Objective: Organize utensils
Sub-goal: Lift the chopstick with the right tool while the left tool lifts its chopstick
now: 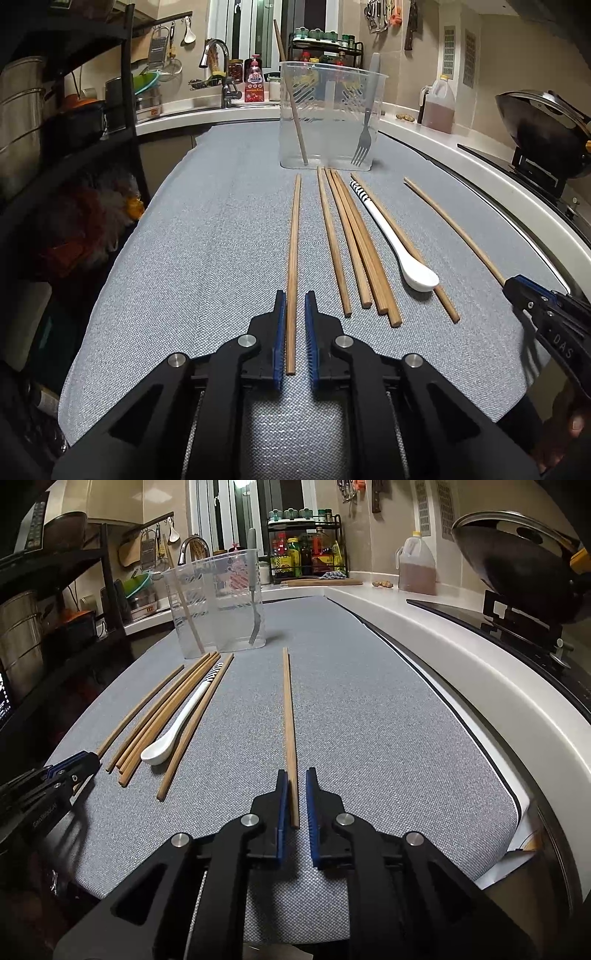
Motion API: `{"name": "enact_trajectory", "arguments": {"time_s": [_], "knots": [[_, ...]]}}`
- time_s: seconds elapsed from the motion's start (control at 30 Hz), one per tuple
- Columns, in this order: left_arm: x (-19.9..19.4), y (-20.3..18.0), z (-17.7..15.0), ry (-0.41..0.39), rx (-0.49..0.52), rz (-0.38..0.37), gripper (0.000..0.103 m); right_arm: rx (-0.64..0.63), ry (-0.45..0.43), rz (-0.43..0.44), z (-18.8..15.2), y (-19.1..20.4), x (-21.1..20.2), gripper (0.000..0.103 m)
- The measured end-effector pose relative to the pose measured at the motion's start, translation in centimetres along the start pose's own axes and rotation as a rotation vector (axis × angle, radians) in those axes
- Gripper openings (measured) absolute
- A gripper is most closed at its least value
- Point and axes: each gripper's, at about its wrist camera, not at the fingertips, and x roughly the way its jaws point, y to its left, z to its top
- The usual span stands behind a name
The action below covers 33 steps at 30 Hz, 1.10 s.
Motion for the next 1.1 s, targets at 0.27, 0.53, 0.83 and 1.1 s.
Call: {"name": "enact_trajectory", "arguments": {"time_s": [0.27, 0.53, 0.83, 1.1], "knots": [[-0.20, 0.38, -0.01, 0.006, -0.010, -0.003, 0.006, 0.019, -0.001, -0.007, 0.11, -0.31, 0.00, 0.007], [-0.16, 0.15, -0.03, 0.003, -0.005, 0.004, 0.007, 0.014, -0.004, -0.011, 0.01, -0.18, -0.06, 0.007], [-0.51, 0.07, -0.06, -0.004, 0.004, -0.004, 0.006, 0.011, -0.005, -0.010, 0.13, -0.16, -0.01, 0.005], [-0.19, 0.08, -0.13, 0.002, -0.002, 0.000, 0.007, 0.014, -0.004, -0.005, 0.16, -0.34, -0.02, 0.007]]}}
